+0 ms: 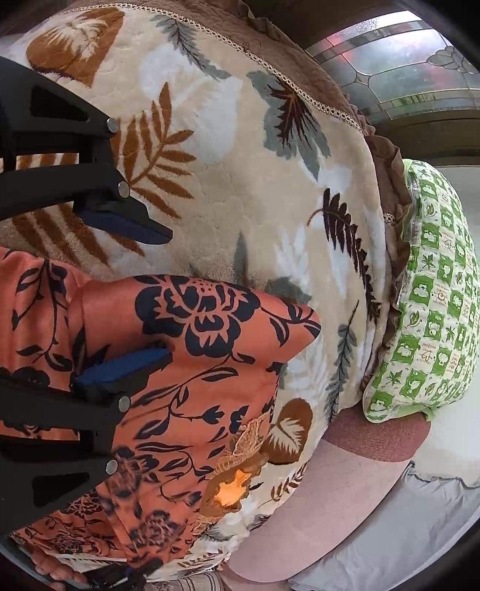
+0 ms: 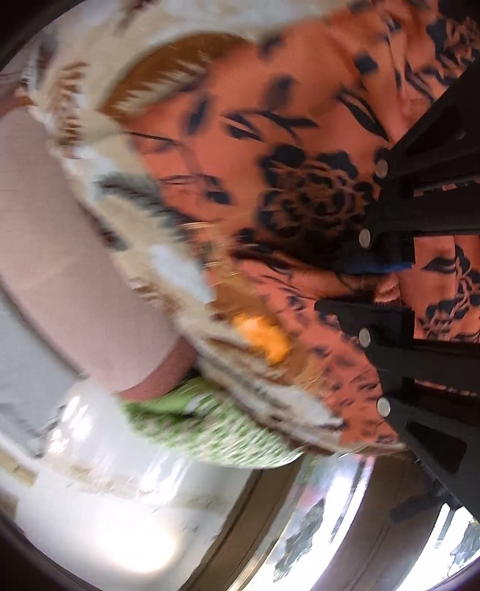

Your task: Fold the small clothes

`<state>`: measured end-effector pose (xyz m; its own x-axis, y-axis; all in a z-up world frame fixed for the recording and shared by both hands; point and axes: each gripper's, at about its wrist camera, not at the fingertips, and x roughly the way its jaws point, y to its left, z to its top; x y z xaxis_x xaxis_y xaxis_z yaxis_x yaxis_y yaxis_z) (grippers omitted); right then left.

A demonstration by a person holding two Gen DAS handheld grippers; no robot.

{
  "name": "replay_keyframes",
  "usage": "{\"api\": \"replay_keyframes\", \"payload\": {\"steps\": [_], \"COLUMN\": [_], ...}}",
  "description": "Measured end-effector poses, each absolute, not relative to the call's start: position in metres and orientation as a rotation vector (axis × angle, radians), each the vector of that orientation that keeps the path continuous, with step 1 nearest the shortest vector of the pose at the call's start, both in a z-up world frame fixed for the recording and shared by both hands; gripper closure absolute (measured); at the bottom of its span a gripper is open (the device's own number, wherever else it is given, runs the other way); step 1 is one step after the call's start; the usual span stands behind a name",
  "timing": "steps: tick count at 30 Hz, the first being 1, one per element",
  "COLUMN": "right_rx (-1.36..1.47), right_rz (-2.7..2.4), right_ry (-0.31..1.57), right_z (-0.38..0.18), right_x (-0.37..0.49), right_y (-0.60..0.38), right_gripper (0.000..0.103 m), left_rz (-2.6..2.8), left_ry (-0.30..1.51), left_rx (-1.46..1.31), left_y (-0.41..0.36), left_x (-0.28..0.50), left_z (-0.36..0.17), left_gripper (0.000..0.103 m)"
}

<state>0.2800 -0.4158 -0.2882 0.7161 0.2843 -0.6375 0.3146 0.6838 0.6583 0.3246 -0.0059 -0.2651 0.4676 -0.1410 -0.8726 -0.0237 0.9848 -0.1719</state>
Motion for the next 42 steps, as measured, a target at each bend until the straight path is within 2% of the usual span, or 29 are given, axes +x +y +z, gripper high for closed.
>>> {"api": "replay_keyframes", "payload": {"steps": [4, 7, 9, 12, 13, 21, 24, 28, 29, 30, 37, 42], "right_rx": [0.858, 0.908, 0.955, 0.977, 0.994, 0.893, 0.869, 0.865, 0.900, 0.954, 0.944, 0.888], "right_rz": [-0.121, -0.216, -0.217, -0.191, -0.221, -0.146, -0.069, -0.145, -0.185, -0.172, -0.112, -0.086], "right_ry": [0.687, 0.701, 0.752, 0.958, 0.973, 0.689, 0.736, 0.909, 0.968, 0.949, 0.842, 1.016], "right_z": [-0.268, -0.277, -0.290, -0.314, -0.319, -0.263, -0.270, -0.305, -0.320, -0.327, -0.302, -0.324], "right_x": [0.253, 0.238, 0.239, 0.254, 0.252, 0.238, 0.254, 0.275, 0.276, 0.273, 0.271, 0.285], "right_y": [-0.447, -0.475, -0.488, -0.489, -0.491, -0.480, -0.463, -0.455, -0.461, -0.466, -0.466, -0.451], "right_gripper": [0.096, 0.096, 0.096, 0.093, 0.093, 0.092, 0.092, 0.092, 0.095, 0.095, 0.092, 0.093], "left_rz": [-0.112, -0.140, -0.149, -0.131, -0.125, -0.160, -0.164, -0.096, -0.090, -0.090, -0.169, -0.192], "left_ry": [1.085, 1.097, 1.104, 1.133, 1.131, 1.070, 1.051, 1.148, 1.153, 1.136, 1.097, 1.153], "left_rx": [-0.137, -0.107, -0.084, -0.033, -0.024, -0.019, 0.023, 0.062, 0.061, 0.058, -0.014, 0.061], "left_y": [-0.021, -0.037, -0.046, -0.058, -0.060, -0.075, -0.090, -0.095, -0.094, -0.093, -0.082, -0.078], "left_x": [0.321, 0.318, 0.317, 0.321, 0.322, 0.343, 0.370, 0.411, 0.414, 0.416, 0.388, 0.352], "left_z": [-0.262, -0.267, -0.273, -0.286, -0.288, -0.273, -0.270, -0.297, -0.302, -0.303, -0.285, -0.296], "left_gripper": [0.044, 0.044, 0.044, 0.044, 0.044, 0.044, 0.044, 0.044, 0.041, 0.038, 0.038, 0.034]}}
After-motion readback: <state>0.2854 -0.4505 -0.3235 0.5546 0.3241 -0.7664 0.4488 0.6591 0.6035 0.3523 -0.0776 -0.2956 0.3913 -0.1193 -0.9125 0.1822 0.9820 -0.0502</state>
